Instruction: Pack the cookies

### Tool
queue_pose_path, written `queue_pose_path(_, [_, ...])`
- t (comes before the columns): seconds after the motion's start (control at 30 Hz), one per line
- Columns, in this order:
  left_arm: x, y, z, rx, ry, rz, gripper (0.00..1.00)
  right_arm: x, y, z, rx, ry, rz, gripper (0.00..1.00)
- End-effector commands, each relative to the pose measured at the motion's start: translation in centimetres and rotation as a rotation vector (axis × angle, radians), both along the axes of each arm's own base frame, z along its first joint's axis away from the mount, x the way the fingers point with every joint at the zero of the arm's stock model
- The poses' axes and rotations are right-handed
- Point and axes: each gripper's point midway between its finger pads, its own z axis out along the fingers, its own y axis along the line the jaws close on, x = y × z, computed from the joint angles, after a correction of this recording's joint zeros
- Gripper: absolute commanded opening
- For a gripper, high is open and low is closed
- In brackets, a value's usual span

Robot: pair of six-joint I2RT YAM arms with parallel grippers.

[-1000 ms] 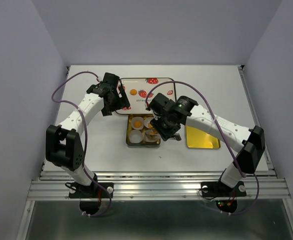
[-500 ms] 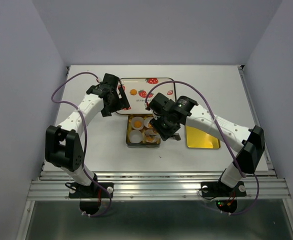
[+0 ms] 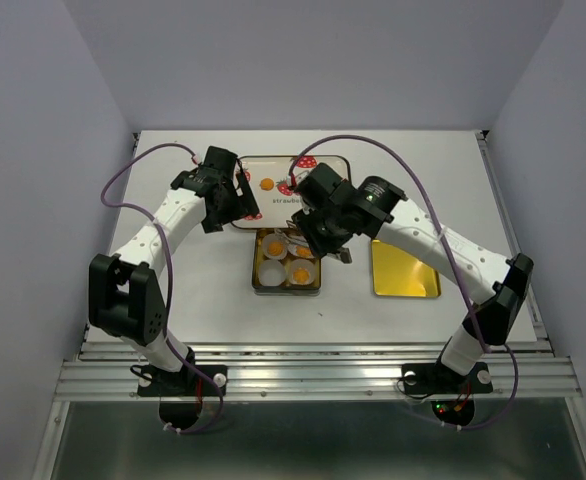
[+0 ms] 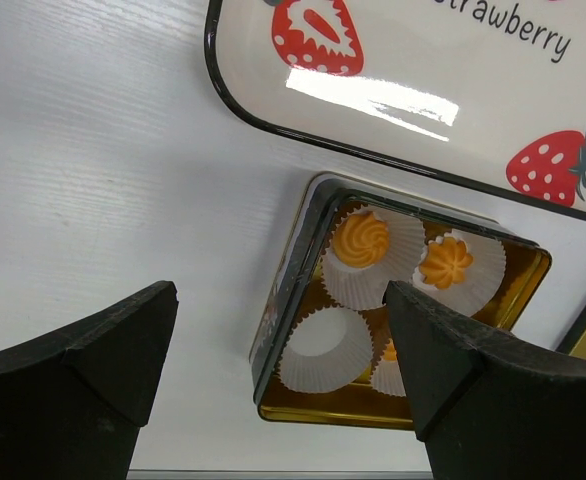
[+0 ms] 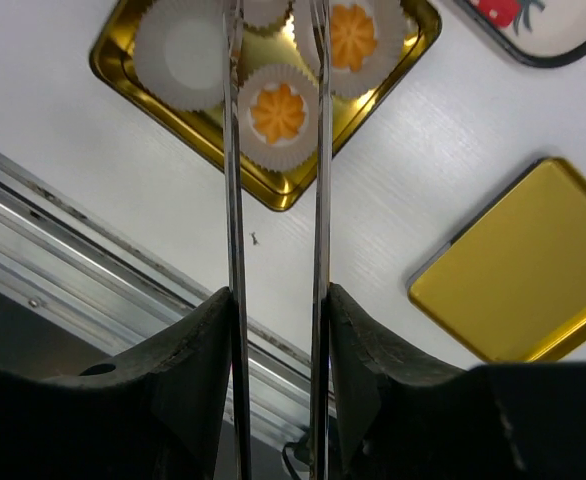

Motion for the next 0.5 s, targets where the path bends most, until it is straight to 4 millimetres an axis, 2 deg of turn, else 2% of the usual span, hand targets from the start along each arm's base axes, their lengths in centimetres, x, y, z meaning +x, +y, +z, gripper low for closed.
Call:
queue_pose_path(0.0, [0.1, 0.6, 2.0, -0.002, -0.051, 0.019, 0.97, 2.1, 2.5, 4.1, 0.123, -0.113, -0.040, 0.46])
queue_pose_path(0.17, [0.6, 0.9, 2.1, -0.016, -0.068, 0.050, 0.99, 4.2, 3.3, 4.9, 0.148, -0.163, -0.110, 0.46])
queue_pose_path(0.3, [0.4, 1.3, 2.2, -0.038, -0.085, 0.077, 0.99, 8.1, 3.3, 4.0, 0.153, -0.204, -0.213, 0.45])
queue_pose_path(0.33, [0.2, 1.6, 2.0, -0.039, -0.082, 0.086, 0.99, 9.6, 3.7, 3.6, 0.153, -0.221, -0.237, 0.45])
queue_pose_path(0.43, [-0.3, 2.2, 1.8, -0.040, -0.078, 0.103, 0.99, 11.9, 4.1, 3.4, 0.167, -0.250, -0.284, 0.45])
queue_pose_path(0.47, [-0.5, 2.5, 1.9, -0.045, -0.082, 0.116, 0.99, 13.4, 4.0, 2.4, 0.164, -0.247, -0.306, 0.45])
